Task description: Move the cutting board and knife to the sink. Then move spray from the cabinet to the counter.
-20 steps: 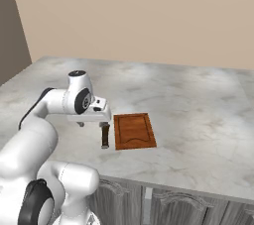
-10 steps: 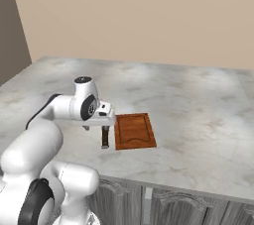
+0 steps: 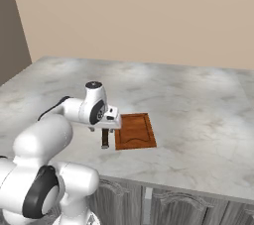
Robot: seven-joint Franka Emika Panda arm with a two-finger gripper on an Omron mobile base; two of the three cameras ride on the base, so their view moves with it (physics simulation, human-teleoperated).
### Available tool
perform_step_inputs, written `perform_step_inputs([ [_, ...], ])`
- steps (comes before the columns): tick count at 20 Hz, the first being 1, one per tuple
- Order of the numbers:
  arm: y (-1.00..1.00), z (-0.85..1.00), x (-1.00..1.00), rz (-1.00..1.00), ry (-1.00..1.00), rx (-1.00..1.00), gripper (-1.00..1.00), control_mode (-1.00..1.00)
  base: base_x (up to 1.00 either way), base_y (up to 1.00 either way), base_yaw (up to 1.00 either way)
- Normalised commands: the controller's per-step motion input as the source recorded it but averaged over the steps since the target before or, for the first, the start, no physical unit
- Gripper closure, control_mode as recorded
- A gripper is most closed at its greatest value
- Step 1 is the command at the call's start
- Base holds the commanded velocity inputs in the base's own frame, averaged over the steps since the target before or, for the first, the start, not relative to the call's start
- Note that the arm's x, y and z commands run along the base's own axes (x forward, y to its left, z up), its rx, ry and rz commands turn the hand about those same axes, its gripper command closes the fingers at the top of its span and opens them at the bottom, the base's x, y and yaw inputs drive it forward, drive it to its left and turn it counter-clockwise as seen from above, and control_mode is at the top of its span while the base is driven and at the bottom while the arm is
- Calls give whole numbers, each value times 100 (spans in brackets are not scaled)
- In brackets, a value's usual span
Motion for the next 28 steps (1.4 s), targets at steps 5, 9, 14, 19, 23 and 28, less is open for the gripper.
perform_step_inputs([
  [5, 0, -17, 26, 0, 0, 6, -100, -100, 0, 0, 0],
  [9, 2, -20, 14, 0, 0, 1, -100, -100, 0, 0, 0],
  [14, 0, -27, 0, 0, 0, -1, -100, -100, 0, 0, 0],
  [19, 4, -35, 0, 1, 0, -1, -100, -100, 0, 0, 0],
  [23, 10, -34, 0, 1, 0, 0, -100, -100, 0, 0, 0],
  [28, 3, -31, 0, 1, 0, 0, -100, -100, 0, 0, 0],
])
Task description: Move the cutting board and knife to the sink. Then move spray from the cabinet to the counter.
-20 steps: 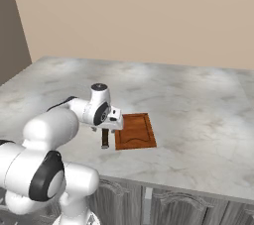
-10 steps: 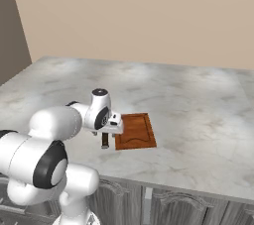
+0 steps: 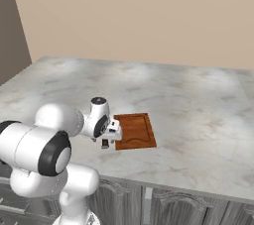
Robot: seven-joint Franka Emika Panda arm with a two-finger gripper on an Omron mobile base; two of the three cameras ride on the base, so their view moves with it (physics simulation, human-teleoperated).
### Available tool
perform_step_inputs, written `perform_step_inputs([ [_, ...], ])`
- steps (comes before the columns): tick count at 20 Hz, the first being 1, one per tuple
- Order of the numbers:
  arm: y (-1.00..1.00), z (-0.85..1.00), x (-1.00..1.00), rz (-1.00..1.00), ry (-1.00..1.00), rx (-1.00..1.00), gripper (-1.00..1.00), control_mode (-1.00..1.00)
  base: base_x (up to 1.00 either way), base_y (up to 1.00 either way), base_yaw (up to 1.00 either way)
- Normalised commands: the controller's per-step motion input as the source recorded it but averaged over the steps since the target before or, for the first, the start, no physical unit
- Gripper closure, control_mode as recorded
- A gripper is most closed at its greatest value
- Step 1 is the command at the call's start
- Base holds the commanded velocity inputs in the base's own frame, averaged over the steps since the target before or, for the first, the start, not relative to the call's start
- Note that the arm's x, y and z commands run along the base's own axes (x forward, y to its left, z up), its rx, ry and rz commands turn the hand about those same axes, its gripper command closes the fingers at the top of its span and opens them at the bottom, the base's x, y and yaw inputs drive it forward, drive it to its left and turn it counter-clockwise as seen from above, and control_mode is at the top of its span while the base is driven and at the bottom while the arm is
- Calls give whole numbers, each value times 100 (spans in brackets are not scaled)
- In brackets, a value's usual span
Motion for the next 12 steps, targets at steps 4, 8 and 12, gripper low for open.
perform_step_inputs([
  [4, 0, -6, 0, 0, 0, -2, -100, -100, 0, 0, 0],
  [8, -4, -1, 1, 3, 0, 0, -100, -100, 0, 0, 0],
  [12, -7, -6, 6, 3, 0, 0, -100, -100, 0, 0, 0],
])
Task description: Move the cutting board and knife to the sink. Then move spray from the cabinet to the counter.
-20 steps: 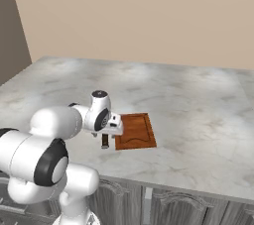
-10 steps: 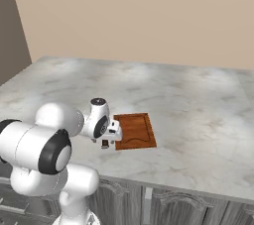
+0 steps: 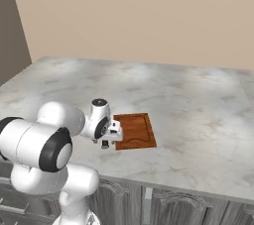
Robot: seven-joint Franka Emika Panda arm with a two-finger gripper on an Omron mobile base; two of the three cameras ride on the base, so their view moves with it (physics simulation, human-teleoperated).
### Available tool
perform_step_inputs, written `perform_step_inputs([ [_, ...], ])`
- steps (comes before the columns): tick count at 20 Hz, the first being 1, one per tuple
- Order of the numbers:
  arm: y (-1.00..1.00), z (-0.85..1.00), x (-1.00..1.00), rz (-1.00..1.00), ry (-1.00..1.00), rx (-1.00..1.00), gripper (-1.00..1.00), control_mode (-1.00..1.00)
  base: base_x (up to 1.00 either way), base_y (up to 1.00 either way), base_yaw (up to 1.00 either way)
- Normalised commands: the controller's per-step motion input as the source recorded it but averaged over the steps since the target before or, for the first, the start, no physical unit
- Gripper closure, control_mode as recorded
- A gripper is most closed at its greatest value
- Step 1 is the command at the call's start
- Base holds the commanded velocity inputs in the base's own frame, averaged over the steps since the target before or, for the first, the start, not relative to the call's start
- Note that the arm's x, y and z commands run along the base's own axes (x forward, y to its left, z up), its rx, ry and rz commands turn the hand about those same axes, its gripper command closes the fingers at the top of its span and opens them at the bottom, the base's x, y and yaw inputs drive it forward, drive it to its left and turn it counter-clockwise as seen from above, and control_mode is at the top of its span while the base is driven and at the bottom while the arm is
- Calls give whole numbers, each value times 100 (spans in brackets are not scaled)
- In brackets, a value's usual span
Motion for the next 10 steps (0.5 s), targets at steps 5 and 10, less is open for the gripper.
perform_step_inputs([
  [5, -4, -4, 1, 1, 0, 0, -100, -100, 0, 0, 0],
  [10, 0, -13, 0, 0, 0, -5, -100, -100, 0, 0, 0],
])
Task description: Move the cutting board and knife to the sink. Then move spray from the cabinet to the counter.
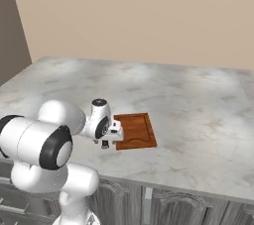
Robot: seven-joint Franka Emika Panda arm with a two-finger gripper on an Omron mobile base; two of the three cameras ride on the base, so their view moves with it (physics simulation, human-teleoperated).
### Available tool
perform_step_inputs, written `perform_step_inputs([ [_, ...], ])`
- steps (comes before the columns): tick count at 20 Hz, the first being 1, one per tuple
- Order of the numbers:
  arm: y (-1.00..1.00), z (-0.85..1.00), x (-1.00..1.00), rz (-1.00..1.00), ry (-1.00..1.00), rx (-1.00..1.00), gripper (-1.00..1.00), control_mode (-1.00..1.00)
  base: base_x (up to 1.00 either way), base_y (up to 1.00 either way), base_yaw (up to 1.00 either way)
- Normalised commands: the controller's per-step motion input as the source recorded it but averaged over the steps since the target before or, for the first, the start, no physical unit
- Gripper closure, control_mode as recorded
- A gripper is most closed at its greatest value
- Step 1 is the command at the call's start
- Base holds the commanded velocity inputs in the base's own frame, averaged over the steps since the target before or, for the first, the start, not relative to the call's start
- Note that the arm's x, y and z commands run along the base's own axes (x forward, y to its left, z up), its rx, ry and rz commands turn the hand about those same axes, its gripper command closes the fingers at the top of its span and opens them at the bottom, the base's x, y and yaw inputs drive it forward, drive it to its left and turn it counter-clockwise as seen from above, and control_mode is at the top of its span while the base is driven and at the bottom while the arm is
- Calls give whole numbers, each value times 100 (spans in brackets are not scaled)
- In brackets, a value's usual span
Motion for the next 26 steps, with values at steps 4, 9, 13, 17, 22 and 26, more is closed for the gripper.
perform_step_inputs([
  [4, 0, -39, 0, 0, 0, -11, -100, -100, 0, 0, 0],
  [9, 0, -44, -1, 0, 0, -10, -100, -100, 0, 0, 0],
  [13, 0, -21, -8, 0, 0, -1, -100, -100, 0, 0, 0],
  [17, 0, -2, 0, 0, 0, 0, -100, -100, 0, 0, 0],
  [22, -9, -24, -10, 0, 0, 12, -100, -100, 0, 0, 0],
  [26, 0, -4, 0, 0, 1, 0, -100, -100, 0, 0, 0],
])
